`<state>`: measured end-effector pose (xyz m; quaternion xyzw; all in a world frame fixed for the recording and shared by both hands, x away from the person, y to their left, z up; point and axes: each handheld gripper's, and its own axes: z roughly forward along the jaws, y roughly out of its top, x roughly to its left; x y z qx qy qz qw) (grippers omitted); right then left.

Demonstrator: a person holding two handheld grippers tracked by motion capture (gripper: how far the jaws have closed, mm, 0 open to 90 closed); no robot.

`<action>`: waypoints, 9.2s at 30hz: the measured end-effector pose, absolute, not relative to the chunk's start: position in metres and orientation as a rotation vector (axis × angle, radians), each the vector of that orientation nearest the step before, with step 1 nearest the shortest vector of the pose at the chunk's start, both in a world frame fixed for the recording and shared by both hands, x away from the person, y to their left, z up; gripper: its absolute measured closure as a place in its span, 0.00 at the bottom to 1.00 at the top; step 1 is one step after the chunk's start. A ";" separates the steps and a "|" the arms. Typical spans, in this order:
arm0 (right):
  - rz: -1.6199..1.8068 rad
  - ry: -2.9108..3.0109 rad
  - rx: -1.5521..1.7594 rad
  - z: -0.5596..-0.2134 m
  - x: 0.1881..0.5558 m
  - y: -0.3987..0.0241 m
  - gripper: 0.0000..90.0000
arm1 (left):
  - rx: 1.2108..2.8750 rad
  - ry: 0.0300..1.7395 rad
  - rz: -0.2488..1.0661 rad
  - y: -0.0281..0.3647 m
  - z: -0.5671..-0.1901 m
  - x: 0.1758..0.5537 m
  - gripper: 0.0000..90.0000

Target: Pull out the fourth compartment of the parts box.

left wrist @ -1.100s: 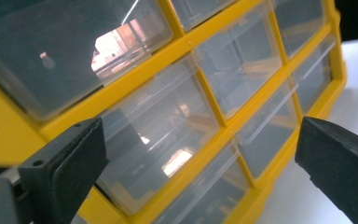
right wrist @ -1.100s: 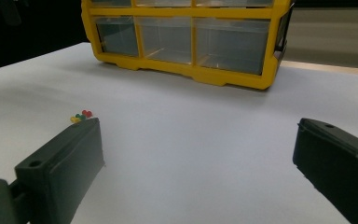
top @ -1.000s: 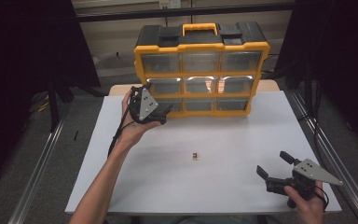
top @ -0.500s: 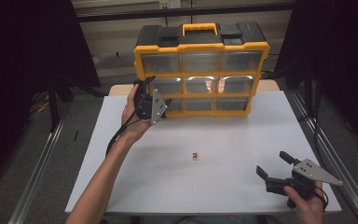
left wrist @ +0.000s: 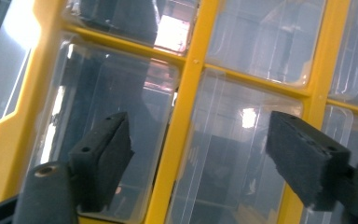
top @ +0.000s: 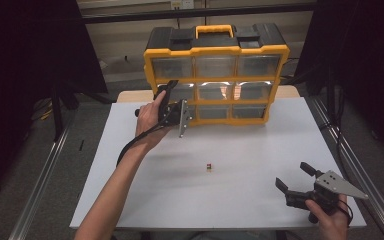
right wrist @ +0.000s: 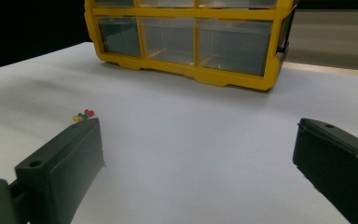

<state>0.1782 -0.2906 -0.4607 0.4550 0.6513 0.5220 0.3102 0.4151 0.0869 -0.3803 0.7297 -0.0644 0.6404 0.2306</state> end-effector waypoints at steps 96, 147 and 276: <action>1.374 1.717 1.190 -0.461 0.178 -0.293 0.02 | 2.033 -0.369 2.002 0.066 -0.394 0.419 0.89; 1.374 1.715 1.188 -0.461 0.178 -0.293 0.02 | 2.001 -0.398 2.019 0.069 -0.396 0.398 0.89; 1.386 1.719 1.188 -0.461 0.179 -0.293 0.01 | 1.883 -0.062 1.861 0.077 -0.403 0.351 0.43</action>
